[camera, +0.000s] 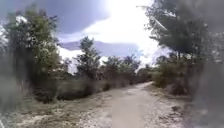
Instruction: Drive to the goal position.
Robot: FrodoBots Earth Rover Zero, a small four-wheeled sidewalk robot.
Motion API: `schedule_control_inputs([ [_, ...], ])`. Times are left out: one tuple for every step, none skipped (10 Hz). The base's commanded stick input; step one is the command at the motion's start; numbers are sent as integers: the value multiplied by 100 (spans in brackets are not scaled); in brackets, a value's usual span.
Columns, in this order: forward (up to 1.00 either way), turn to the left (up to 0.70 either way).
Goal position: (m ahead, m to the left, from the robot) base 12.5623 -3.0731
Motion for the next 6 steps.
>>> schedule_control_inputs([
  [70,0],
  [70,0],
  [70,0],
  [70,0],
  [70,0],
  [70,0],
])
